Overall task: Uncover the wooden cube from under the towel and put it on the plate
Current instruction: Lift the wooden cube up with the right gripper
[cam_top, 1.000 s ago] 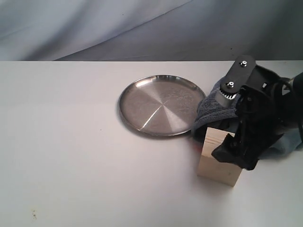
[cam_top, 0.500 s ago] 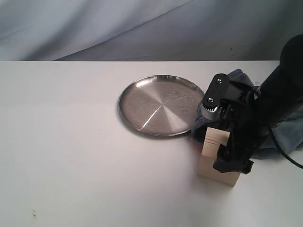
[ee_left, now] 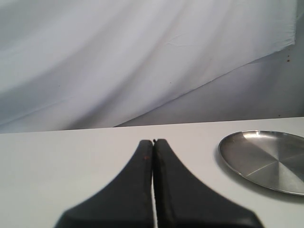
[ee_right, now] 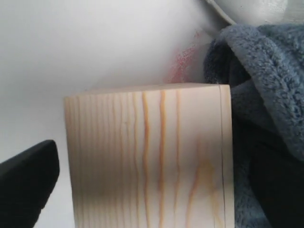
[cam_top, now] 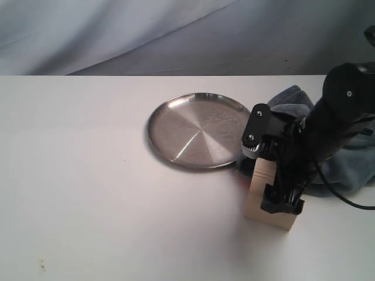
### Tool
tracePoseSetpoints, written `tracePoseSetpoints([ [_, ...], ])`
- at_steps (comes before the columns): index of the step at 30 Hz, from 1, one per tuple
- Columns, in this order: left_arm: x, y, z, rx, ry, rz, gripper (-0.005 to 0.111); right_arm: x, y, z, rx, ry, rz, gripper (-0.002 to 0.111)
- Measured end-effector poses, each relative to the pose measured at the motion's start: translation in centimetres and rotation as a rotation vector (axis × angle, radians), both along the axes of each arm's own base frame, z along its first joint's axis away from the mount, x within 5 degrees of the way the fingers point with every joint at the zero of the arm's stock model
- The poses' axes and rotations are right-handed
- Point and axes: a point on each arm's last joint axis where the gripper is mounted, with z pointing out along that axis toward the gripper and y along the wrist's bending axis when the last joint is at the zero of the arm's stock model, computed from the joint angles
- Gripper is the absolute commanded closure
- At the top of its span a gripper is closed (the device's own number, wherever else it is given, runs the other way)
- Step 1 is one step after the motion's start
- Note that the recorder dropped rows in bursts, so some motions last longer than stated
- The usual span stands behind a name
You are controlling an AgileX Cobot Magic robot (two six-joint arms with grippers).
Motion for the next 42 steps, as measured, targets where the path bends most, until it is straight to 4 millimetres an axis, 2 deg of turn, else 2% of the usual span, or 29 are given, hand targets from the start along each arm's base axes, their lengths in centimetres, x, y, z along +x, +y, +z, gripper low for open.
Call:
tracePoseSetpoints([
  [6,0.0,0.0,0.0,0.0,0.0,0.0,0.107,0.2,0.1,-0.9,-0.008,0.021,-0.002,0.003],
  [28,0.0,0.0,0.0,-0.002,0.0,0.0,0.107,-0.4,1.1,-0.8,0.071,0.079,-0.056,0.003],
  [35,0.0,0.0,0.0,-0.002,0.0,0.0,0.107,-0.8,0.9,1.4,0.109,0.019,-0.051,0.003],
  [42,0.0,0.0,0.0,-0.002,0.0,0.0,0.107,-0.8,0.6,1.4,0.076,0.008,-0.021,0.003],
])
